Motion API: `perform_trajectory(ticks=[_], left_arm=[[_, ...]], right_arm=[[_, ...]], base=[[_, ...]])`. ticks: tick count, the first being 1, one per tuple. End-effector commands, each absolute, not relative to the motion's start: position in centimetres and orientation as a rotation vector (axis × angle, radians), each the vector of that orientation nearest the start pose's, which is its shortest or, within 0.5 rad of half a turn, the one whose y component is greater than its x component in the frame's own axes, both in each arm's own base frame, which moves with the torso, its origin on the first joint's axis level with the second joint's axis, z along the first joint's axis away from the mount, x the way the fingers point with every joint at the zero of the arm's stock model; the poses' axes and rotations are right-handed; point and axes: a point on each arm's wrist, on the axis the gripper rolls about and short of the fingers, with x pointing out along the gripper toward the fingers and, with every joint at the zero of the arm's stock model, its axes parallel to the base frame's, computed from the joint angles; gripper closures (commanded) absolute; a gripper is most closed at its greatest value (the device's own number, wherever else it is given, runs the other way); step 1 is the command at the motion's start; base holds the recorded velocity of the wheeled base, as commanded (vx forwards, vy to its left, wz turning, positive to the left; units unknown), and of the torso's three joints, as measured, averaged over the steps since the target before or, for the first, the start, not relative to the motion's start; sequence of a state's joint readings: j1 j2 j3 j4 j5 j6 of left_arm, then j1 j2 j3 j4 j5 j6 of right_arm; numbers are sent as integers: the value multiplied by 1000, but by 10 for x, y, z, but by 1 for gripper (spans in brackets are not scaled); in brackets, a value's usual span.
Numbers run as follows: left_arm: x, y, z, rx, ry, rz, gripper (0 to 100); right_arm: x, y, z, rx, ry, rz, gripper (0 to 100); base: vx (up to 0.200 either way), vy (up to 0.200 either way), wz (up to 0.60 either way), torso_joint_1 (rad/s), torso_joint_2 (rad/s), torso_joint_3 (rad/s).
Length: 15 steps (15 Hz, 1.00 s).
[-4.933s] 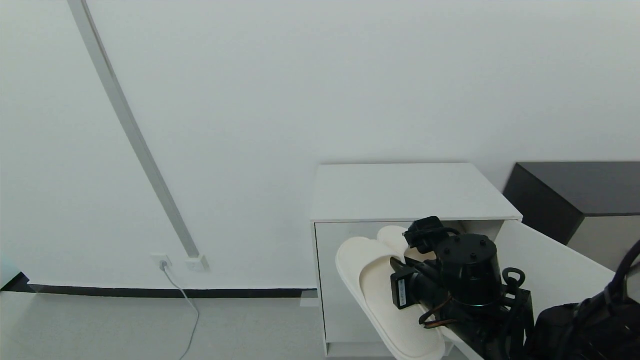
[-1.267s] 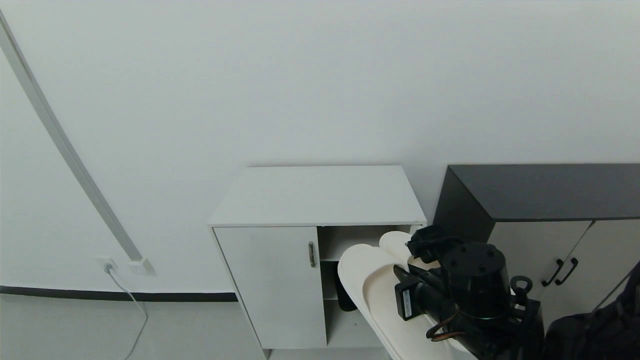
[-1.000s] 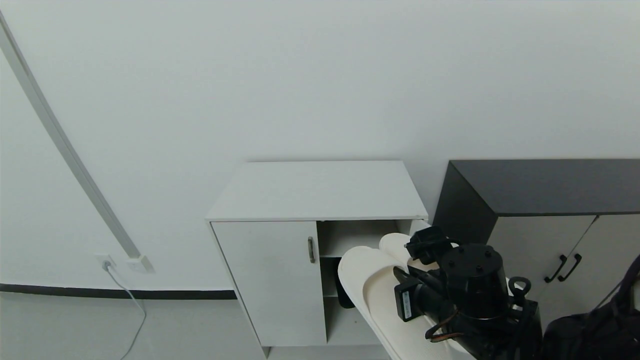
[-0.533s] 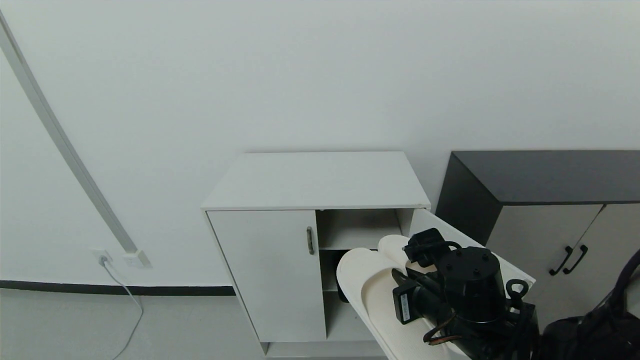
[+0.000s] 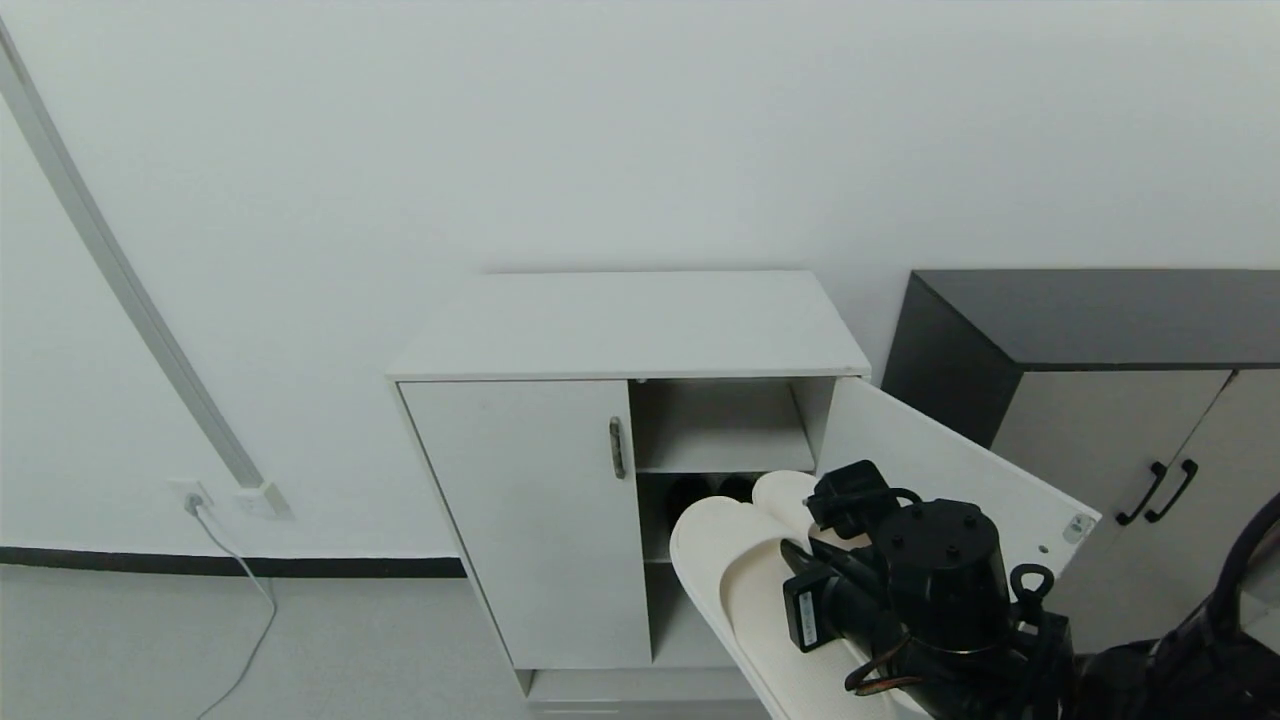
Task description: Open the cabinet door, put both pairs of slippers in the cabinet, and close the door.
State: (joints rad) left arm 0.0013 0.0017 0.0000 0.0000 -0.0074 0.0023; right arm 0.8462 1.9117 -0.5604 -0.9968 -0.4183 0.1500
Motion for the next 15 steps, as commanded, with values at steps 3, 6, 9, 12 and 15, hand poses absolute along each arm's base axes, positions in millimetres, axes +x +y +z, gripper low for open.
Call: perform_trajectory(ticks=[3,6,9,12,15], left_arm=[[-23,0,76,3,2,-6,100],[-23,0,76,3,2,-6,100],[-23,0,76,3,2,-6,100],[-23,0,76,3,2,-6,100],[-23,0,76,3,2,-5,100]], right_arm=[[210,224,92,-78,320,403,100],[209,224,89,-84,326,405,100],[205,226,89,-81,317,415,100],[204,227,90,-79,299,423,100],[205,227,87,-86,308,422,100]], base=[[0,0,0,-227,541,313],[0,0,0,-212,528,321],[0,0,0,-191,509,312],[0,0,0,-173,489,318],[0,0,0,-150,479,321]])
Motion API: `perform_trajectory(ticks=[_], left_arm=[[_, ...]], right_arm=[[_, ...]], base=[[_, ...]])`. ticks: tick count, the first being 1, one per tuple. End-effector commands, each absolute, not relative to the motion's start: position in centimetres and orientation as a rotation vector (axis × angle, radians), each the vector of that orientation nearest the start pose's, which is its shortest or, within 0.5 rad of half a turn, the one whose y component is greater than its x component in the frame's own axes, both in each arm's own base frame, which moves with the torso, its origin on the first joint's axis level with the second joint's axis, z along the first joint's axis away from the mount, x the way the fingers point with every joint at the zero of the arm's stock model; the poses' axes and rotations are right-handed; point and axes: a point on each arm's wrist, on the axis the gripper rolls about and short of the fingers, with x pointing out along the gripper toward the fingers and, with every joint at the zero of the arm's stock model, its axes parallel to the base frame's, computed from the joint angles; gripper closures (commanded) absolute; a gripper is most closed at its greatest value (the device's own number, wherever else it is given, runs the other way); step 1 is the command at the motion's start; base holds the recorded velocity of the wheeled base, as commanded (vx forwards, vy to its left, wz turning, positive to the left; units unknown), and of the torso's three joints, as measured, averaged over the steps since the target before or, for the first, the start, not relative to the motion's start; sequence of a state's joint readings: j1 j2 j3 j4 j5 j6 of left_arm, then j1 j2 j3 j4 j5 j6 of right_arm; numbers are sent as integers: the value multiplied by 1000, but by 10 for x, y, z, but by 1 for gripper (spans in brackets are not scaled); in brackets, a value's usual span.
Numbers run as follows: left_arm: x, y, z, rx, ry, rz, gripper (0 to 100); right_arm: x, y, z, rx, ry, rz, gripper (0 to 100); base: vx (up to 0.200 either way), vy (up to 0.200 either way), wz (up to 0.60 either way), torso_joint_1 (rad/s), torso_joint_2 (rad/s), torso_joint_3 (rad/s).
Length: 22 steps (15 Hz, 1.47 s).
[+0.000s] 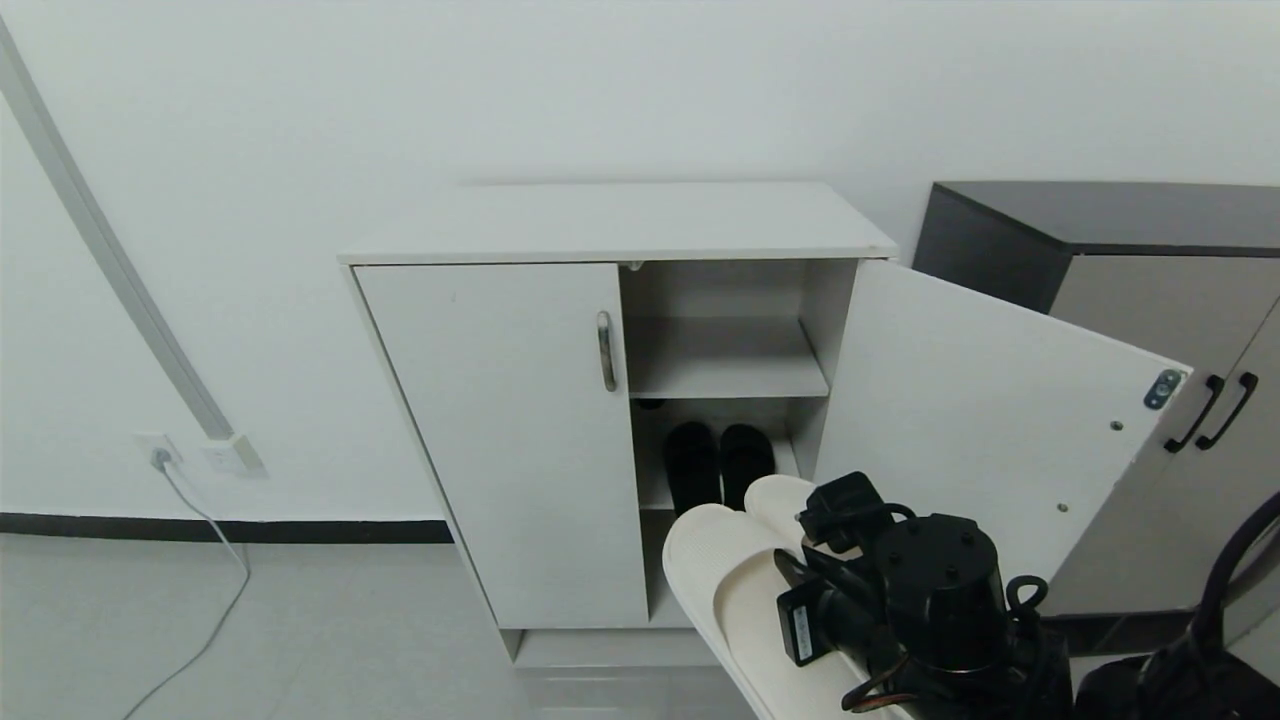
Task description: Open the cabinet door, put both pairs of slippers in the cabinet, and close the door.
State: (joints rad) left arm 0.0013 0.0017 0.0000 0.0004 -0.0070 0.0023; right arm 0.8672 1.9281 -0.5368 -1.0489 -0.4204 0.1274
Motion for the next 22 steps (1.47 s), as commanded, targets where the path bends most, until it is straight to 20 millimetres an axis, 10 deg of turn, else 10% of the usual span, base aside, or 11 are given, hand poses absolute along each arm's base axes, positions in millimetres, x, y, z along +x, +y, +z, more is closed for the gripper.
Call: perform_trajectory(ticks=[1,16,22], left_arm=[[-23,0,76,3,2,-5,100],[-23,0,75,3,0,-5,100],[-23,0,76,5,2,8,100]], right_arm=[[204,226,84,-95,319,423,100],[205,227,81,-97,320,421,100],[235,274,114,-112,310,293,100]], base=[[0,0,0,-139,461,330],[0,0,0,-53,328,271],[0,0,0,0,0,0]])
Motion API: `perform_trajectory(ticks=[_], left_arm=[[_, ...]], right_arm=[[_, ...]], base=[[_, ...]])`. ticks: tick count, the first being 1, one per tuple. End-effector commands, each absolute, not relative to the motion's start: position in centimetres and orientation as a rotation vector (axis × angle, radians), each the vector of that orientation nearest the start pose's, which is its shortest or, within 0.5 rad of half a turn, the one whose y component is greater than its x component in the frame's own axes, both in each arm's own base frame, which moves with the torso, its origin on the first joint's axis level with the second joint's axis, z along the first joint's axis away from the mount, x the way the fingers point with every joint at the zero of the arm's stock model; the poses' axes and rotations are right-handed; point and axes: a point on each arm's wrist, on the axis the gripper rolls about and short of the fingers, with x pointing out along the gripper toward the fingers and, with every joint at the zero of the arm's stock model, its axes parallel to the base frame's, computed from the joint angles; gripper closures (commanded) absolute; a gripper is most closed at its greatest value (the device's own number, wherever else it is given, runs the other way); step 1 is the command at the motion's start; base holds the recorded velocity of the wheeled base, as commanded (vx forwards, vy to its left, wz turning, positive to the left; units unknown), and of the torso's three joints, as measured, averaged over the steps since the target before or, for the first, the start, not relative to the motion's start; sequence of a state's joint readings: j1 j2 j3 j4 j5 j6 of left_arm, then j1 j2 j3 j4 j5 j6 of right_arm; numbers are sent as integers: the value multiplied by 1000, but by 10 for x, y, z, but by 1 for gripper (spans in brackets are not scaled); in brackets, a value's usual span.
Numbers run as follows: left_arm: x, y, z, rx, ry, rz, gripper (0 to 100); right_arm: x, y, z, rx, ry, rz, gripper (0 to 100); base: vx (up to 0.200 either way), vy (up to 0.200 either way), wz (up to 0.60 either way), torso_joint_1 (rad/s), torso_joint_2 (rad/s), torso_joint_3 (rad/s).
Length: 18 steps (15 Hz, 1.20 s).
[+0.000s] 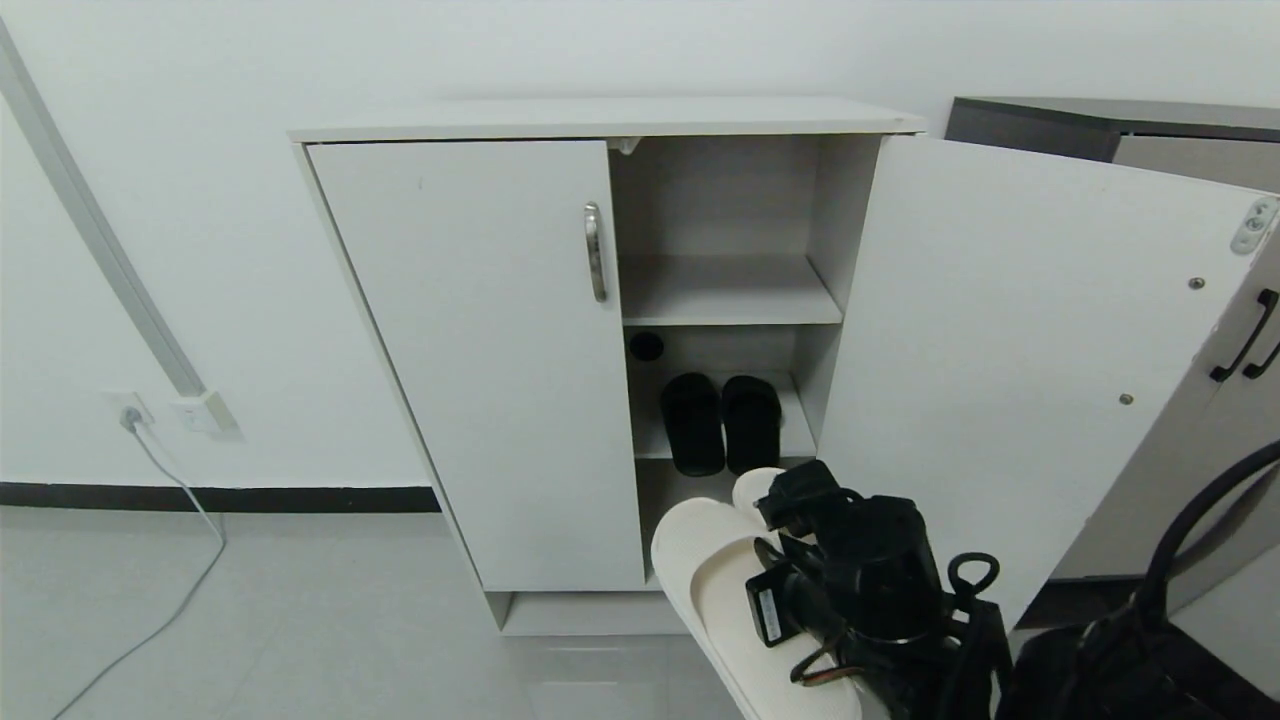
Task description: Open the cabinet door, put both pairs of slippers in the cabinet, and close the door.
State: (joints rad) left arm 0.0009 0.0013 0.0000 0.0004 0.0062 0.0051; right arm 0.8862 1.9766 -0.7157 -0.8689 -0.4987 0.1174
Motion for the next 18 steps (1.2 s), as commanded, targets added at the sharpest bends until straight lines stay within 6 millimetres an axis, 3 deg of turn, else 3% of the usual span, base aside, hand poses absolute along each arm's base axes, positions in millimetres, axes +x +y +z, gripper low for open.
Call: perform_trajectory(ticks=[1,6,8,12,16,18], left_arm=[[-23,0,76,6,2,8,100],[-23,0,76,6,2,6,100],[-23,0,76,6,2,6,100],[-23,0,76,5,2,6,100],[-23,0,76,5,2,6,100],[-23,0,76,6,2,6,100]], right_arm=[[241,283,129,-83,324,246,100],[258,307,204,-19,267,115,100],[259,306,218,5,210,26,100],[251,299,234,34,182,24,100],[248,296,236,33,183,27,100],[248,296,236,33,183,27,100]], base=[[0,0,0,0,0,0],[0,0,0,0,0,0],[0,0,0,0,0,0],[0,0,0,0,0,0],[0,0,0,0,0,0],[200,0,0,0,2,0]])
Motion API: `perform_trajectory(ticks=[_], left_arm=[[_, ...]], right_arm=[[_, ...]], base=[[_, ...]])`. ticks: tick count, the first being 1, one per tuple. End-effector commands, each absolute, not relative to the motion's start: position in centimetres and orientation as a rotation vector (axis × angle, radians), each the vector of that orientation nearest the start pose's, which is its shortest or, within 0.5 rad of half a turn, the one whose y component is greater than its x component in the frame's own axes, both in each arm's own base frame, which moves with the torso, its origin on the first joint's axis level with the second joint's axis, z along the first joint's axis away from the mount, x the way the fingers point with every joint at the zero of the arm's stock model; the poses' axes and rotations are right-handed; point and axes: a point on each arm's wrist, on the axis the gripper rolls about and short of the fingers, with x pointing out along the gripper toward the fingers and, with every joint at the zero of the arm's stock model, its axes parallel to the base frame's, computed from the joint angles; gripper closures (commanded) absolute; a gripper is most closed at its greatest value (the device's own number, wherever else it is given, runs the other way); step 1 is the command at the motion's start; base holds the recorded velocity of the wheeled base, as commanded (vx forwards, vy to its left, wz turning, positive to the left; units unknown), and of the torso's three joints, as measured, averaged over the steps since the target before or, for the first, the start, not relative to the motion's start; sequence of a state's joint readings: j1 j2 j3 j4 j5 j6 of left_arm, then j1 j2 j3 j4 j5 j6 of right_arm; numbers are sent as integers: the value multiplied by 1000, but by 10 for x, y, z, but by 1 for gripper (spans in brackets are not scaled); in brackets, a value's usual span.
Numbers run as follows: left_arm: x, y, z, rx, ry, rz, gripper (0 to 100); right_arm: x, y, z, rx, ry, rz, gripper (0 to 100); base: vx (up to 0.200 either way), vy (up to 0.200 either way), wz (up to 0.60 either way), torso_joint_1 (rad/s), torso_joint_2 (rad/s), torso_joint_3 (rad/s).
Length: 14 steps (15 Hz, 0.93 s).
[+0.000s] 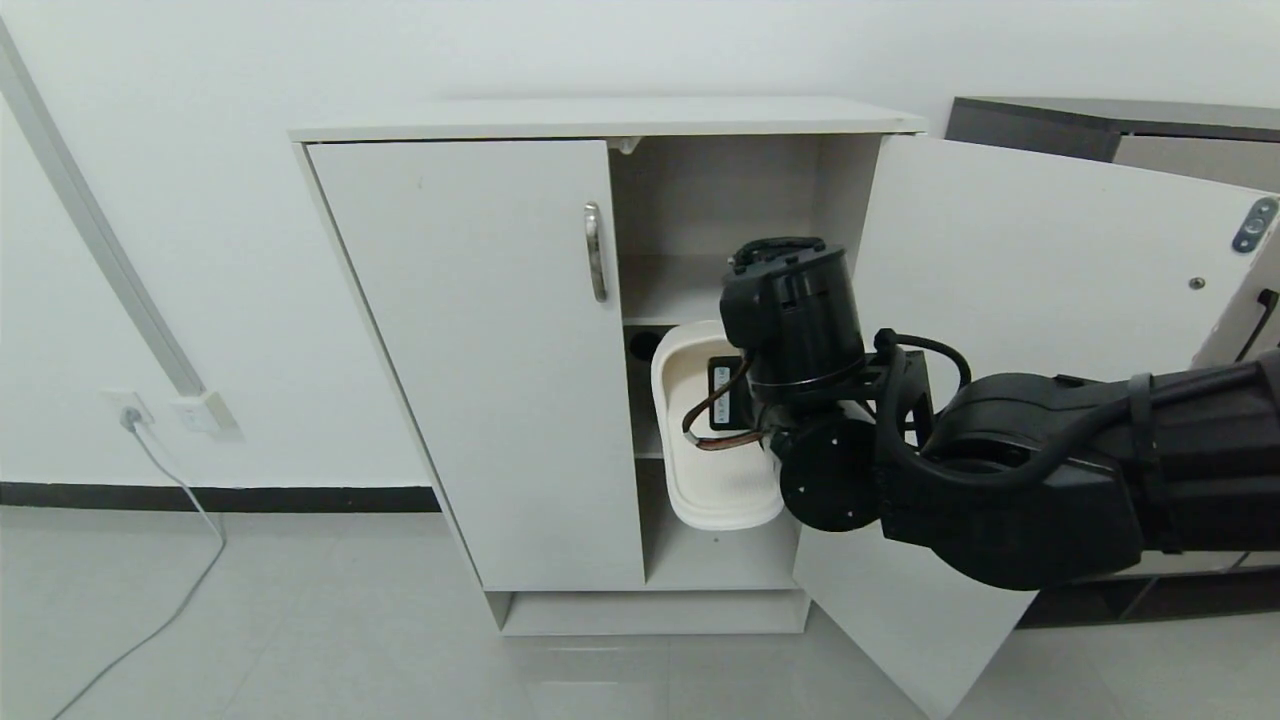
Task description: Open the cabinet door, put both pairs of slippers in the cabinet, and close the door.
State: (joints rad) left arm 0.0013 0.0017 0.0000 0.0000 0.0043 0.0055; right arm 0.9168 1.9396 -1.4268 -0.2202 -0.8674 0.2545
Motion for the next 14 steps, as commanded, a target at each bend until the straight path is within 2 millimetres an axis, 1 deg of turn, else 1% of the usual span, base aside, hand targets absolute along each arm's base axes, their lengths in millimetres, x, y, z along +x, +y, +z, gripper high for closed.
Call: perform_trajectory(ticks=[1,14], left_arm=[[-23,0,76,5,2,6,100],[-23,0,76,5,2,6,100]], right_arm=[[248,296,236,33,183,27,100],[249,297,231,24,191,26,100]], base=[[200,0,0,2,2,7],[200,0,0,2,3,4]])
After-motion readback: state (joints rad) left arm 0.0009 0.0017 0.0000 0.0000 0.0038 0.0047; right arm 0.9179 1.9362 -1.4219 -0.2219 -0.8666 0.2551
